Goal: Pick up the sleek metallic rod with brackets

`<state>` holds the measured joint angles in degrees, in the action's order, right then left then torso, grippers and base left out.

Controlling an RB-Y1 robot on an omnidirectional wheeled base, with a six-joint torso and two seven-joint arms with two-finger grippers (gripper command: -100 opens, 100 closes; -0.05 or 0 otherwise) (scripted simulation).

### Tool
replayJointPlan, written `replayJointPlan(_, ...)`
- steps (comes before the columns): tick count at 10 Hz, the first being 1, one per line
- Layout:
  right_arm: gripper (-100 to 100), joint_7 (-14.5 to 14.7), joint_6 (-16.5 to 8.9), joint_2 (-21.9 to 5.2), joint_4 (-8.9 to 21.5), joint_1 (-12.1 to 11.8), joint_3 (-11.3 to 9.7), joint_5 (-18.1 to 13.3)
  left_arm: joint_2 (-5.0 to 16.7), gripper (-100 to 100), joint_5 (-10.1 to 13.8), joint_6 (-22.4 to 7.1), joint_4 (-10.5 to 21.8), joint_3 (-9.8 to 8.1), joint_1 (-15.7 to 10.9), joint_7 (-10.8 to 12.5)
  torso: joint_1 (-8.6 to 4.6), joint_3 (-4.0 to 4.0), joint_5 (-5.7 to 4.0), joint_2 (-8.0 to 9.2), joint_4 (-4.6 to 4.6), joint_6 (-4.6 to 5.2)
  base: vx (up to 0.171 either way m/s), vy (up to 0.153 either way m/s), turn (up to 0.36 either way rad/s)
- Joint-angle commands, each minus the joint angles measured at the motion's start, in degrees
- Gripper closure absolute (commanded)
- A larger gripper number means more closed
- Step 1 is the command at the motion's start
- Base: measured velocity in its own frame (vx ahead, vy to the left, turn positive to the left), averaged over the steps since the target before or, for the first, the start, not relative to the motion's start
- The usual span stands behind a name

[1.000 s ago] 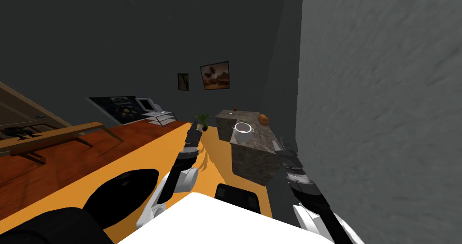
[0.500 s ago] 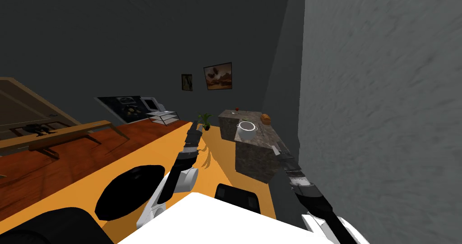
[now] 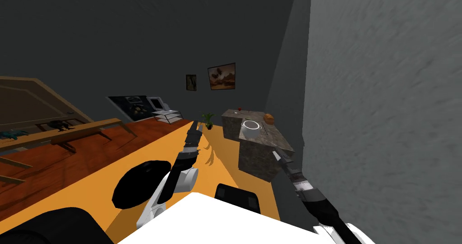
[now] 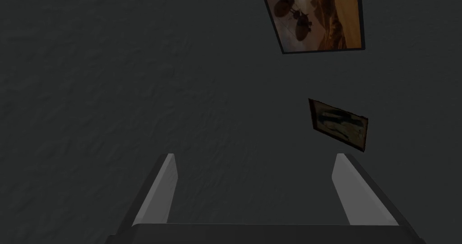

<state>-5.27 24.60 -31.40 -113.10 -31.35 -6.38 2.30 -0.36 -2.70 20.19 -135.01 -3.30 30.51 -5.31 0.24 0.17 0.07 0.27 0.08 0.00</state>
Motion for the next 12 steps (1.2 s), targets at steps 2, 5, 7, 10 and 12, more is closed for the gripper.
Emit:
replayJointPlan(2, -100, 0.3, -0.9, -4.5, 2.2, -0.6, -0.7, 1.1, 0.0, 0, 0.0, 0.0, 0.0, 0.01, 0.0, 0.0, 0.12, 0.00, 0.01, 0.01, 0.00, -0.02, -0.073, 0.106, 0.070)
replayJointPlan(5, -100, 0.7, -2.9, -9.6, 6.2, -1.4, -2.1, 3.3, 0.0, 0, 0.0, 0.0, 0.0, 0.00, 0.0, 0.0, 0.03, -0.05, 0.01, -0.10, -0.02, 0.00, -0.050, 0.092, 0.096)
replayJointPlan(7, -100, 0.9, -3.9, -13.0, 8.4, -1.8, -2.9, 4.5, 0.0, 0, 0.0, 0.0, 0.0, 0.00, 0.0, 0.0, -0.01, -0.06, 0.00, -0.10, -0.02, 0.00, -0.049, 0.083, 0.098)
replayJointPlan(10, -100, 1.1, -5.0, -18.6, 10.6, -2.2, -3.8, 5.8, 0.0, 0, 0.0, 0.0, 0.0, 0.00, 0.0, 0.0, -0.01, -0.10, -0.01, -0.17, -0.04, -0.02, -0.023, 0.071, 0.103)
replayJointPlan(12, -100, 1.2, -6.0, -22.0, 12.8, -2.7, -4.7, 7.1, 0.0, 0, 0.0, 0.0, 0.0, 0.00, 0.0, 0.0, -0.03, -0.11, -0.01, -0.20, -0.04, -0.02, -0.016, 0.066, 0.134)
